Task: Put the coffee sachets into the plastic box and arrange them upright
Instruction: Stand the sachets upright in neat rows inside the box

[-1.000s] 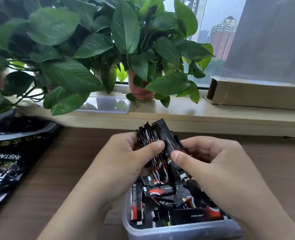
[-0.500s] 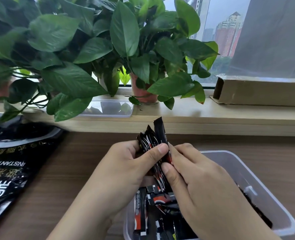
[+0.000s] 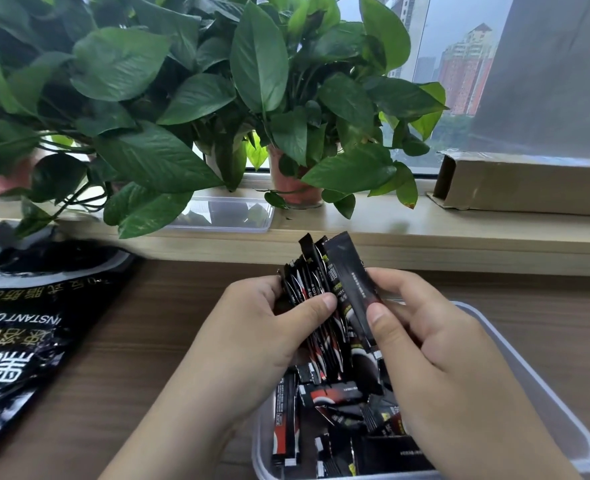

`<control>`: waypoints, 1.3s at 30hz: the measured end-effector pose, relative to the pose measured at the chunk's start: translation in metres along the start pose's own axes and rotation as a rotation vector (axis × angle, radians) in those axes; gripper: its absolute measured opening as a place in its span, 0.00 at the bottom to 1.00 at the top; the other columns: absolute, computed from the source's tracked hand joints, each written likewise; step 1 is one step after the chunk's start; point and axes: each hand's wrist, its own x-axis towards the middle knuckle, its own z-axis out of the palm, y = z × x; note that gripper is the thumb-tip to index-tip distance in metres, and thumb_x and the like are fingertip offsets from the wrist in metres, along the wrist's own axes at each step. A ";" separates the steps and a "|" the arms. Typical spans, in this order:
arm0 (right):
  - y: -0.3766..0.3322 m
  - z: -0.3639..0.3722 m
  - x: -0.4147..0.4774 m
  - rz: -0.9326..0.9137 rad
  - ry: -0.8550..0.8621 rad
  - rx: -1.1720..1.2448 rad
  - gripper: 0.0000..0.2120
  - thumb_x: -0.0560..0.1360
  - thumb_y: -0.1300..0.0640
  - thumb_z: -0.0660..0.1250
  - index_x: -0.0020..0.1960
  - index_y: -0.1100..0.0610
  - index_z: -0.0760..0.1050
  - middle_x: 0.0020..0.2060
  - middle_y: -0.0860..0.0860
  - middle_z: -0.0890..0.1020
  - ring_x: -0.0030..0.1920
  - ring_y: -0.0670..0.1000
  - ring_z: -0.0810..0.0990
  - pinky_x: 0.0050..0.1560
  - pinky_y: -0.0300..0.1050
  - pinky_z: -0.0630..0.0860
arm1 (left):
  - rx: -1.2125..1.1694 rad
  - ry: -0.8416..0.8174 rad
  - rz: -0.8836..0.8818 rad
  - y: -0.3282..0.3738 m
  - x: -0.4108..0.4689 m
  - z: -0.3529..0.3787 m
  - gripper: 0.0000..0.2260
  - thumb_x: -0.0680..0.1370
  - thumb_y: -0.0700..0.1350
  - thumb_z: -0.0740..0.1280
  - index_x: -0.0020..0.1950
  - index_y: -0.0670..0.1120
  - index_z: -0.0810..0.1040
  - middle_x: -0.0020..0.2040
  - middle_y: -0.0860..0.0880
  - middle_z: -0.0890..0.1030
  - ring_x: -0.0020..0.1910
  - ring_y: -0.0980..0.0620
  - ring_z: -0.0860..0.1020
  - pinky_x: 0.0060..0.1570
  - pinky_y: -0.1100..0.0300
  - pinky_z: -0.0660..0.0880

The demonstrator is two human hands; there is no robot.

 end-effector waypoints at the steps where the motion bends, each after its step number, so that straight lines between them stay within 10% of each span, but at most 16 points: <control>1: -0.001 -0.001 0.000 0.013 -0.011 0.015 0.13 0.78 0.51 0.59 0.57 0.37 0.75 0.43 0.33 0.85 0.45 0.37 0.82 0.44 0.30 0.72 | -0.012 -0.009 -0.002 0.001 0.000 0.000 0.05 0.75 0.45 0.72 0.48 0.45 0.85 0.44 0.46 0.88 0.42 0.46 0.87 0.43 0.51 0.83; 8: -0.004 -0.011 0.002 0.080 -0.076 0.064 0.13 0.79 0.56 0.62 0.53 0.37 0.77 0.38 0.33 0.85 0.38 0.37 0.82 0.38 0.25 0.70 | -0.054 -0.012 -0.008 0.002 -0.002 0.000 0.04 0.74 0.41 0.73 0.46 0.41 0.85 0.40 0.43 0.87 0.36 0.47 0.86 0.31 0.61 0.79; 12: -0.002 -0.016 0.004 0.183 -0.037 0.171 0.11 0.80 0.57 0.64 0.52 0.41 0.78 0.38 0.40 0.87 0.34 0.58 0.82 0.38 0.42 0.76 | -0.049 -0.010 -0.023 0.000 0.000 -0.002 0.04 0.73 0.41 0.73 0.45 0.41 0.85 0.41 0.42 0.87 0.37 0.46 0.86 0.35 0.57 0.81; 23: -0.004 -0.022 0.003 0.209 0.036 0.225 0.09 0.79 0.58 0.65 0.52 0.46 0.79 0.37 0.40 0.87 0.21 0.40 0.73 0.25 0.27 0.67 | 0.035 -0.039 -0.035 0.004 -0.001 -0.003 0.07 0.73 0.46 0.74 0.47 0.44 0.86 0.44 0.44 0.88 0.45 0.41 0.86 0.51 0.39 0.82; 32: -0.010 0.000 -0.006 -0.036 0.131 -0.164 0.09 0.74 0.49 0.69 0.52 0.38 0.79 0.36 0.28 0.83 0.38 0.31 0.81 0.41 0.22 0.71 | -0.063 -0.081 -0.054 0.006 -0.005 -0.001 0.07 0.73 0.43 0.74 0.47 0.42 0.86 0.44 0.39 0.87 0.42 0.41 0.86 0.46 0.46 0.82; 39: 0.000 -0.002 -0.005 -0.243 -0.166 -0.361 0.27 0.74 0.43 0.60 0.71 0.47 0.71 0.64 0.34 0.77 0.63 0.37 0.73 0.64 0.24 0.61 | -0.153 -0.040 -0.051 0.004 -0.002 -0.004 0.12 0.69 0.48 0.75 0.47 0.41 0.86 0.45 0.39 0.87 0.42 0.43 0.85 0.45 0.51 0.79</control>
